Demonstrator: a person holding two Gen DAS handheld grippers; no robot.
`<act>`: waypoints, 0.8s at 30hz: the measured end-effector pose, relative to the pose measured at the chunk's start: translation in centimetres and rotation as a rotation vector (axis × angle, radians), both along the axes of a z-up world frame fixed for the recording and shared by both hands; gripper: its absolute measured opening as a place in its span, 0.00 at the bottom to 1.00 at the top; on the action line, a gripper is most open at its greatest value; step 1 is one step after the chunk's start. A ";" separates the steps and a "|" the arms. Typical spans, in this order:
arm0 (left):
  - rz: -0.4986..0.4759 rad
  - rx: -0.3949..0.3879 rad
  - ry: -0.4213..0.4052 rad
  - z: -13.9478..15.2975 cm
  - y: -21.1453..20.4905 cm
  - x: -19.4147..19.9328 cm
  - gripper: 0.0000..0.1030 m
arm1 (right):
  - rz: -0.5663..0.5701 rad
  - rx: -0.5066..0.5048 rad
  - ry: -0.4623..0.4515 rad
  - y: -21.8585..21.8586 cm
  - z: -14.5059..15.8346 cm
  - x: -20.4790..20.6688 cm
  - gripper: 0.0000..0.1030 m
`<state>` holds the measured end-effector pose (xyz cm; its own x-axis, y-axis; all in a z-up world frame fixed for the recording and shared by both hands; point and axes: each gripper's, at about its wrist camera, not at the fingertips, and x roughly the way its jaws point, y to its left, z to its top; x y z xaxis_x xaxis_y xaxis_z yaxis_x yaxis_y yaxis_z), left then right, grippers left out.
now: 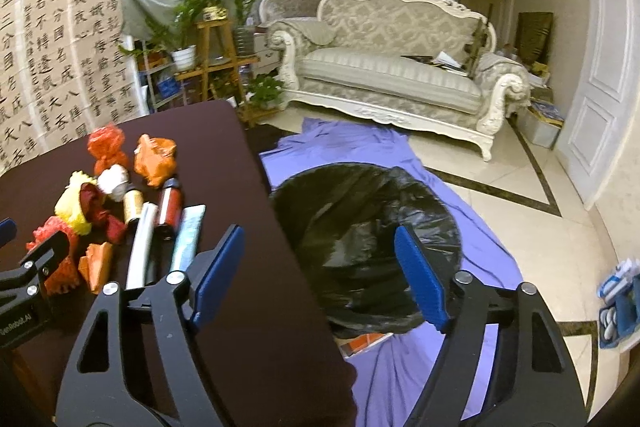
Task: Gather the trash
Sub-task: 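Lower the left gripper onto the red mesh net and close it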
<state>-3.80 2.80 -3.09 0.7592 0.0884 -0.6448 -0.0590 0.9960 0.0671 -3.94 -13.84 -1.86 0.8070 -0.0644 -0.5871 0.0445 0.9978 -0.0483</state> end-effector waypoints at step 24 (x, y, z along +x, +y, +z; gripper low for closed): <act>-0.002 -0.146 0.127 -1.6 5.3 1.6 0.51 | 0.119 -0.007 0.058 4.5 -0.4 1.1 0.67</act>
<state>-2.23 8.10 -4.68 0.6709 -0.0146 -0.7414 -0.0576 0.9958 -0.0717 -2.85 -9.35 -2.25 0.7741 0.0259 -0.6325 -0.0775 0.9955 -0.0542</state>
